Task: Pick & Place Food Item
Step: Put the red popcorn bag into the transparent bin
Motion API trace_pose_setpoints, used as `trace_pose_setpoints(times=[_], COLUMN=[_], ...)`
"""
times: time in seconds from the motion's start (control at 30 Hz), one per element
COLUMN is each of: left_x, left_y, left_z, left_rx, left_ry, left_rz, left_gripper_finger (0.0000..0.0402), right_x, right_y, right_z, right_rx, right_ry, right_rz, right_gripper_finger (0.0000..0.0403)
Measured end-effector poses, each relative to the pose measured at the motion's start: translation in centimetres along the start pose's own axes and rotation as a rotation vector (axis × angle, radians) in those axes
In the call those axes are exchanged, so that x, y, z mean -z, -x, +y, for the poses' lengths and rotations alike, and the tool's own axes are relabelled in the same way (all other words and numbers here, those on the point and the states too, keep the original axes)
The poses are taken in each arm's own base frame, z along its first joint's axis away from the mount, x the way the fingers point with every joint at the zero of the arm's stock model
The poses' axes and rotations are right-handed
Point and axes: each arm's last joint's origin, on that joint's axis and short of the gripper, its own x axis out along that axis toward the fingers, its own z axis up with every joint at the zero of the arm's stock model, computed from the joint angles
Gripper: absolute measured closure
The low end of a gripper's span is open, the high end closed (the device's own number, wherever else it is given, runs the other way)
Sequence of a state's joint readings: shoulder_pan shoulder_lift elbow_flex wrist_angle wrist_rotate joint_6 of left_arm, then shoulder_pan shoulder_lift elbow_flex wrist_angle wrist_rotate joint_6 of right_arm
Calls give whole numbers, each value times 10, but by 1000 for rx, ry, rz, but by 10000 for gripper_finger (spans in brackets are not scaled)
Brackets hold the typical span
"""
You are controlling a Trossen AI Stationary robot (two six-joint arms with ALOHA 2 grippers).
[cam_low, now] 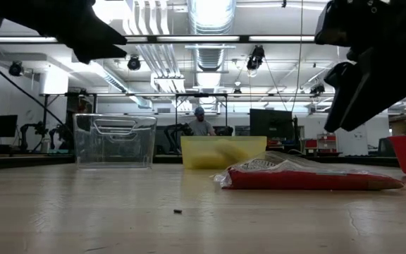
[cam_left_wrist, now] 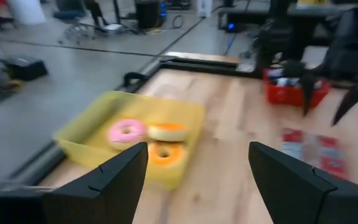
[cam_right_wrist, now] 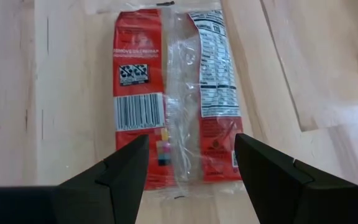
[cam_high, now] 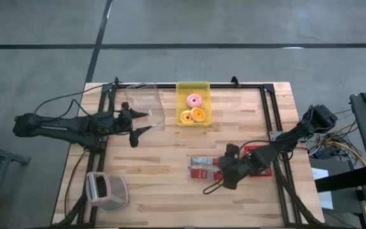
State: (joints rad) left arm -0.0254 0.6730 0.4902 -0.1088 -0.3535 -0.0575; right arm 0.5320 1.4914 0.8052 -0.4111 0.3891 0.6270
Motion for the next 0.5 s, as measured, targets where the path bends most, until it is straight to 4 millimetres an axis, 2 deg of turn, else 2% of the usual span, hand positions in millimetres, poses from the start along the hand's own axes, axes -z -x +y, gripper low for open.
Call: trace_pose_setpoints(times=[0.23,0.5], left_x=[10,15], left_y=[-26,-66], left_z=[-10,-26], left_rx=[41,87], left_ry=[193,247], left_rz=[5,144], left_gripper_finger=[117,117], right_x=[8,19], right_y=[-7,-16], right_z=[-3,-7], right_rx=[-7,-33], right_ry=[-41,-64], right_rz=[-17,-53], right_gripper_finger=[170,170])
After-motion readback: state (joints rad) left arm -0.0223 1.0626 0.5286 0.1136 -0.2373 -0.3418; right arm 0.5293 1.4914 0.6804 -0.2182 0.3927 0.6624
